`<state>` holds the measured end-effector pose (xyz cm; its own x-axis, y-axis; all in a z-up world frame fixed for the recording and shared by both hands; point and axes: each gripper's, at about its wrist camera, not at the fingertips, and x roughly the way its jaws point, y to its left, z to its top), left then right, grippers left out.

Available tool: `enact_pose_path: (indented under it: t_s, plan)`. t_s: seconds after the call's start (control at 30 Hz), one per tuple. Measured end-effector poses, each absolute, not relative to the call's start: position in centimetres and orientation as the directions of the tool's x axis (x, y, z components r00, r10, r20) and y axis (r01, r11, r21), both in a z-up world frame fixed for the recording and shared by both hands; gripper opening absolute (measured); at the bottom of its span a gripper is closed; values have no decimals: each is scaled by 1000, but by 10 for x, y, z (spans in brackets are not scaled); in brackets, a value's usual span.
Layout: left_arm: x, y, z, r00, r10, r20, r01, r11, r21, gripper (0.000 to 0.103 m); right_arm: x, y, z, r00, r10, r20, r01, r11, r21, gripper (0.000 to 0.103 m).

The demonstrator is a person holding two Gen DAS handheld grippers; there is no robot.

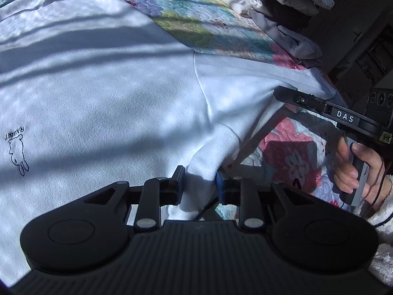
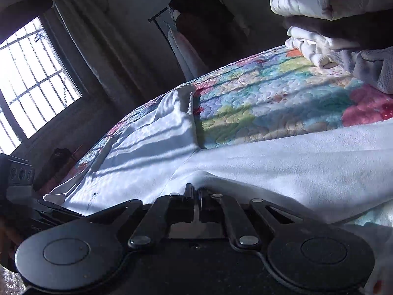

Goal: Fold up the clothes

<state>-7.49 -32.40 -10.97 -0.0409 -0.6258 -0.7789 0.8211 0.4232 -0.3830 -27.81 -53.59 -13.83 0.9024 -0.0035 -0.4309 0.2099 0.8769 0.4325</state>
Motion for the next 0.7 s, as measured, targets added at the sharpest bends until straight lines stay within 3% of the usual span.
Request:
enact_pose_path:
  t_s: [0.07,0.13,0.27,0.43,0.6,0.63,0.7]
  plan:
    - [-85,-331,-107,-77,-618,-782,845,377,-380,27,-285,-541,-125,894,-42,-446,225,903,366,4]
    - [-95,-339,-108,-82,-598,-797,869,349,-351,38,-287,-543,-118,873,-69,-483,239,923,300,2]
    - [-108,-349,-121,-52,-540,-840,895,347,-279,39,-278,-538,-136,793,-122,-596,273,947,168,2]
    - [-98,-344,-122,-64,-524,-850,850,418,-321,39,-279,-539,-165,678,-244,-693,360,933,24,0]
    - [-84,-339,-125,-76,-542,-837,783,488,-387,39,-292,-550,-149,669,-219,-710,383,921,77,1]
    - [-83,-338,-123,-73,-544,-836,773,499,-391,39,-294,-549,-145,676,-200,-709,381,919,104,9]
    - [-82,-332,-118,-62,-539,-840,760,520,-390,43,-295,-540,-128,713,-140,-687,342,925,167,11]
